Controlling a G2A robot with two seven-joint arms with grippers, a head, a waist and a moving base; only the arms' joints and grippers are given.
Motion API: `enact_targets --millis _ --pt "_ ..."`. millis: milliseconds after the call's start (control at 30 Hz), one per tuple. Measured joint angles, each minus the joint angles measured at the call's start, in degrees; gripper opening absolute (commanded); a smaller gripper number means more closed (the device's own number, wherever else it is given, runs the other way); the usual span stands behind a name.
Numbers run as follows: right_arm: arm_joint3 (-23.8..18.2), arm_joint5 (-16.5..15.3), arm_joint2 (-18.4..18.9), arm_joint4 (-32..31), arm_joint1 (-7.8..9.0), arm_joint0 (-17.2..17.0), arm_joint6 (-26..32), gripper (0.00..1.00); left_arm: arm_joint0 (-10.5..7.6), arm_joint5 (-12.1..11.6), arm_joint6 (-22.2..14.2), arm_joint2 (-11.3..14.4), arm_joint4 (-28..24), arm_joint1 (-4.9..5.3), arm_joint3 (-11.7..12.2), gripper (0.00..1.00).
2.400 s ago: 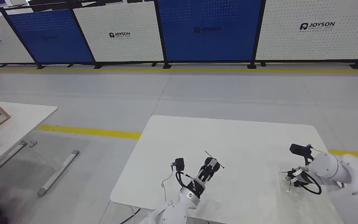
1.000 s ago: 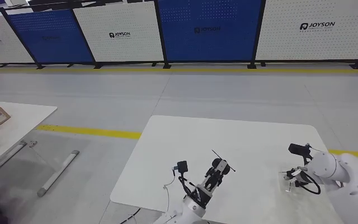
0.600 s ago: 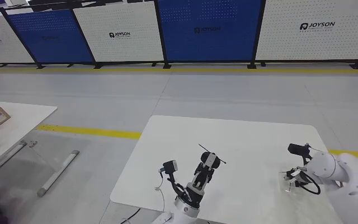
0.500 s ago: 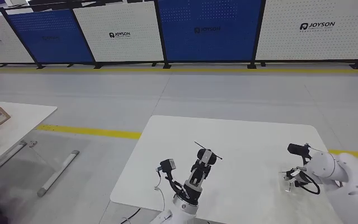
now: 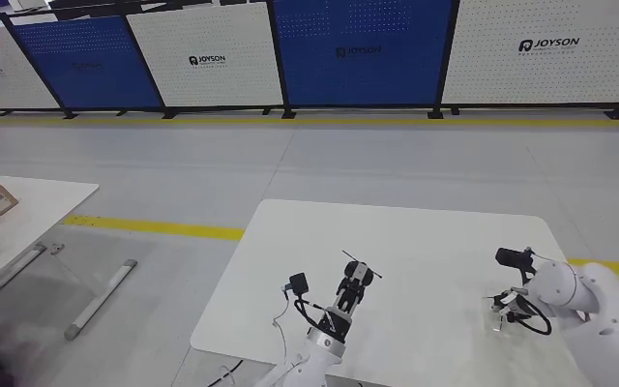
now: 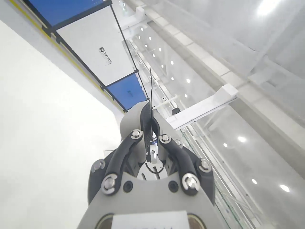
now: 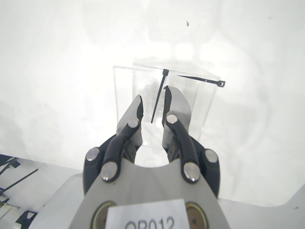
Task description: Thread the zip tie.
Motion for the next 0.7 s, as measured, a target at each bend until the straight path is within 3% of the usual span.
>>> enact_targets --millis 133,500,700 --pt "0.4 0.1 -0.3 -0.3 -0.14 0.3 0.2 0.20 -0.87 -1.0 0.0 0.7 -0.6 -0.47 2.1 0.00" --pt "1.6 0.2 -0.5 -0.4 -0.32 0.6 0.2 0.12 -1.28 -0.9 -0.2 0.3 -1.8 -1.10 3.8 0.00" --pt "2.2 0.2 -0.6 -0.1 -0.40 0.9 0.2 0.14 -0.87 -1.3 -0.5 0.2 -1.3 -1.30 3.6 0.00"
